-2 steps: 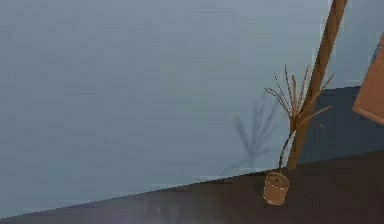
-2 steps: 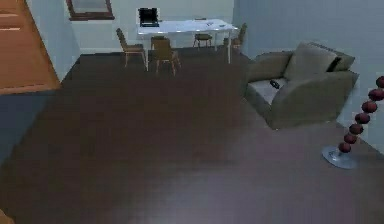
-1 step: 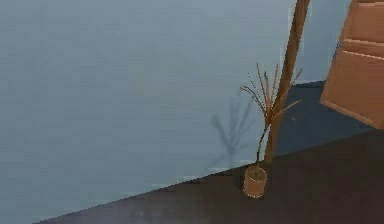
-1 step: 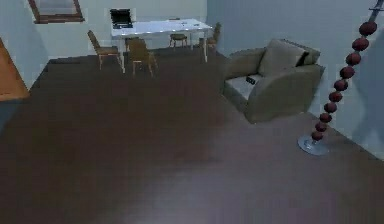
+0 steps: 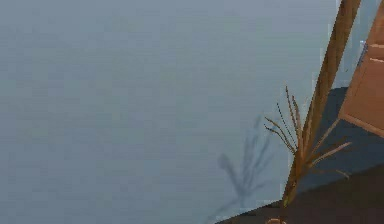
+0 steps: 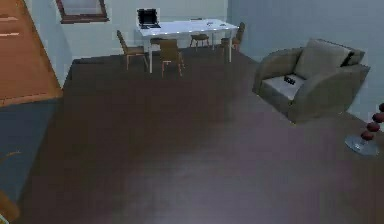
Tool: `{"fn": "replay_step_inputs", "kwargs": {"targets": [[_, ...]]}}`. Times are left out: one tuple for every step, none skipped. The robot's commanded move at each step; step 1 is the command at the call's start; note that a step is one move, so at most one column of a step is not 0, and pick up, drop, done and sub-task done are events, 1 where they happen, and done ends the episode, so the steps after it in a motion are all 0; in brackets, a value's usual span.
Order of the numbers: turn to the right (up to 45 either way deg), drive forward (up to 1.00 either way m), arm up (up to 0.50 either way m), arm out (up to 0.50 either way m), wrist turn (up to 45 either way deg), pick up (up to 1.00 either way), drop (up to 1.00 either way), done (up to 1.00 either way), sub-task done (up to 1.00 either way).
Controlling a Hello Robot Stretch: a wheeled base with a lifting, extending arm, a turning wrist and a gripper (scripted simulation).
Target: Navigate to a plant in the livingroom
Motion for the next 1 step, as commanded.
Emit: {"fn": "replay_step_inputs", "kwargs": {"targets": [[33.0, 0.00, 0.00, 0.00, 0.0, 0.00, 0.00, 0.00, 0.00]]}}
